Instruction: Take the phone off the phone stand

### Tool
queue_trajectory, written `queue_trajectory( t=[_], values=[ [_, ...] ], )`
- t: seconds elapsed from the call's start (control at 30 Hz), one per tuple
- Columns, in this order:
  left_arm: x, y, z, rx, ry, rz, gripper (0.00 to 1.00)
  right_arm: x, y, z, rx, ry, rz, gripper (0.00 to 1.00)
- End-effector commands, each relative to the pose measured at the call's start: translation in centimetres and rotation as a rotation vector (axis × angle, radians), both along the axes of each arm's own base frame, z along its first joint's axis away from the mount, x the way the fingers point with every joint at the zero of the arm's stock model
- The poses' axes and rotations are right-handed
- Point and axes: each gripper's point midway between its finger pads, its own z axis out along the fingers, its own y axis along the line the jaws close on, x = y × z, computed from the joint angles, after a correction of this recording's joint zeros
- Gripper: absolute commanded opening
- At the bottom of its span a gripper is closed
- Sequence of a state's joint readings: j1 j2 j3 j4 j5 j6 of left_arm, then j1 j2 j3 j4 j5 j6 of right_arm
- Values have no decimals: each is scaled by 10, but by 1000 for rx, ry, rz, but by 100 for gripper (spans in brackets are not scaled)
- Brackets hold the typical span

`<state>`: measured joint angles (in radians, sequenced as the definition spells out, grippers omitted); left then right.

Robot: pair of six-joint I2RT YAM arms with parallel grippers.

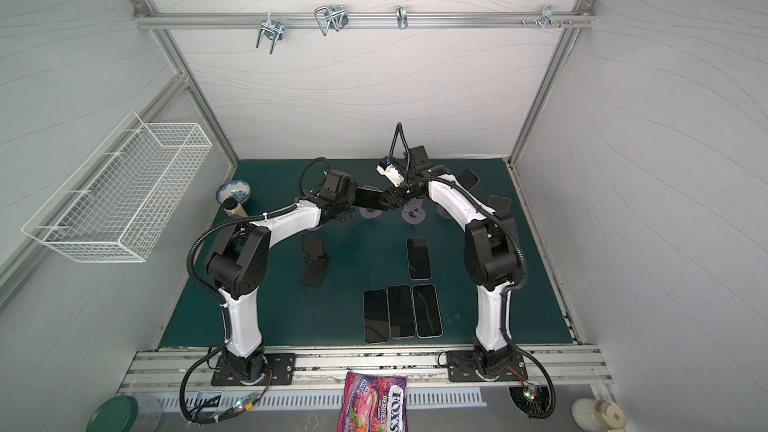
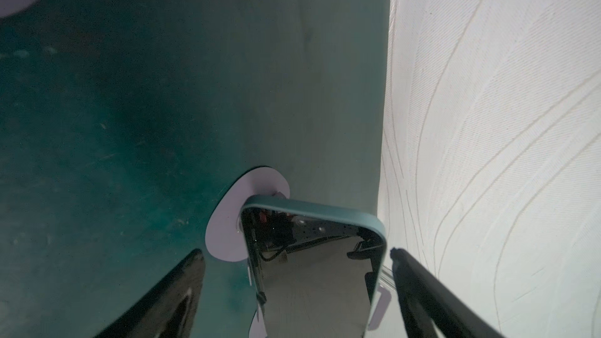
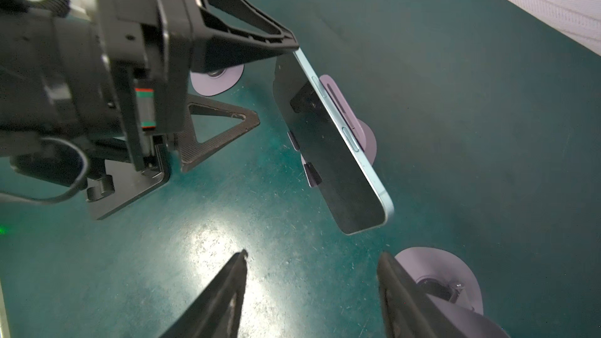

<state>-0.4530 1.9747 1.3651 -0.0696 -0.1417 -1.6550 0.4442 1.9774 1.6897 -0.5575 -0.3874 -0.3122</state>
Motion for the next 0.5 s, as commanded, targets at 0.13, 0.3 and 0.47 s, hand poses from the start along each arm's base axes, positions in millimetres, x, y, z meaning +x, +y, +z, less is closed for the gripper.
queue_trajectory(
  t=[0.13, 0.3, 0.47],
  values=[
    [14, -6, 4, -30, -26, 20, 90, -6, -1, 15, 20, -32, 38, 65],
    [18, -5, 5, -29, -37, 22, 89, -6, -1, 14, 20, -30, 41, 65],
    [21, -8, 4, -36, -46, 14, 89, -7, 0, 15, 27, -29, 45, 65]
  ],
)
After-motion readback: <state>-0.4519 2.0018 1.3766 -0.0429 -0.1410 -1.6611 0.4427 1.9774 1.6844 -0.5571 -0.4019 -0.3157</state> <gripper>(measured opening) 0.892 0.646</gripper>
